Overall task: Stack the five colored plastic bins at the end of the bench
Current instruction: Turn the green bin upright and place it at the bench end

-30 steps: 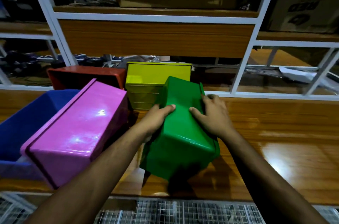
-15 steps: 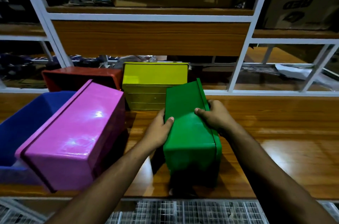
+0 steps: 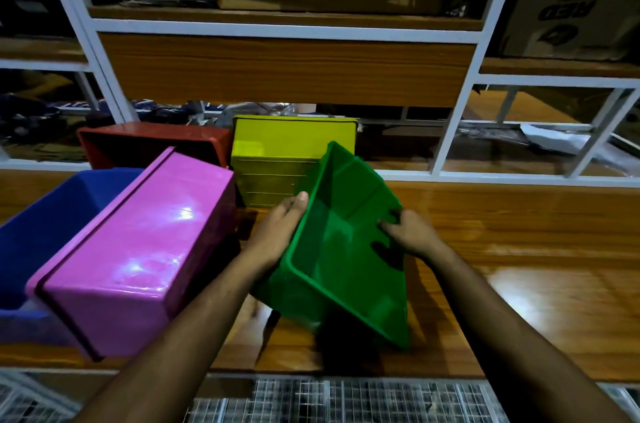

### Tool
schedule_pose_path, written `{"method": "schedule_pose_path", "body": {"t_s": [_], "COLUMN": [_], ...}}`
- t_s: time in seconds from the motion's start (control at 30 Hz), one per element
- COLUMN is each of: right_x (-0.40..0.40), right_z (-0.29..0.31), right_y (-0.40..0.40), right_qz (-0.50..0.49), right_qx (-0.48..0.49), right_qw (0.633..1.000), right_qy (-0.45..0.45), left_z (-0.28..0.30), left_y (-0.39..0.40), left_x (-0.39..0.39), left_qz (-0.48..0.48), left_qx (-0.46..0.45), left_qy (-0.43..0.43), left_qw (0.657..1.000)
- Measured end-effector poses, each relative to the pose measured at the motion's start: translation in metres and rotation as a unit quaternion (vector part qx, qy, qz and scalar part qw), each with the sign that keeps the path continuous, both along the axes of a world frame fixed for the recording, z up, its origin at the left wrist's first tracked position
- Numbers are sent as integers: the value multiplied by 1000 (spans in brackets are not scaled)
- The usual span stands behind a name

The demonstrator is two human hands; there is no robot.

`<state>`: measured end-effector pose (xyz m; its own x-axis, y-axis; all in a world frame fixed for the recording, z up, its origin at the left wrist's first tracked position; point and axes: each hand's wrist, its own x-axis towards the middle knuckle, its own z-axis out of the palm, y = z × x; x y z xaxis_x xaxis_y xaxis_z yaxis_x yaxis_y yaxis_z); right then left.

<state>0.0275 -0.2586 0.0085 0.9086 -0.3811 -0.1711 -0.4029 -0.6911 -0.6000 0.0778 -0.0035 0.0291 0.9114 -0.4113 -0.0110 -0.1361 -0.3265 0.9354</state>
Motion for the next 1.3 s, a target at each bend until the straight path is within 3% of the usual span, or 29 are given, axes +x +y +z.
{"method": "schedule_pose_path", "body": {"t_s": [0.07, 0.17, 0.37, 0.53, 0.67, 0.77, 0.87, 0.97, 1.07, 1.3], "right_x": [-6, -15, -14, -13, -15, -15, -11, -8, -3, 8], "right_z": [-17, -27, -17, -15, -15, -10, -2, 3, 5, 12], "right_y": [-4, 2, 4, 6, 3, 1, 0, 2, 9, 31], "right_qz": [-23, -62, -28, -52, -32, -1, 38, 77, 113, 184], "right_qx": [16, 77, 36, 42, 46, -17, -93, -86, -64, -139], "right_qw": [999, 995, 998, 995, 998, 1000, 995, 993, 991, 972], "right_qy": [47, 3, -34, -68, -35, -10, 10, 25, 33, 33], "left_z": [-9, -26, -37, -52, -52, -49, -43, -37, -37, -33], "left_y": [8, 16, 25, 24, 20, 19, 12, -6, -29, -57], "left_x": [11, 25, 14, 4, 1, 6, 12, 21, 27, 38], "left_qz": [5, 8, 50, 129, 167, 183, 129, 9, -93, -184], "left_qx": [-5, -2, 88, 89, 97, 135, 192, 226, 254, 315], "left_qy": [23, 25, -37, -41, -41, -130, -301, -393, -387, -392], "left_qw": [1000, 1000, 994, 987, 980, 965, 925, 891, 882, 845]}}
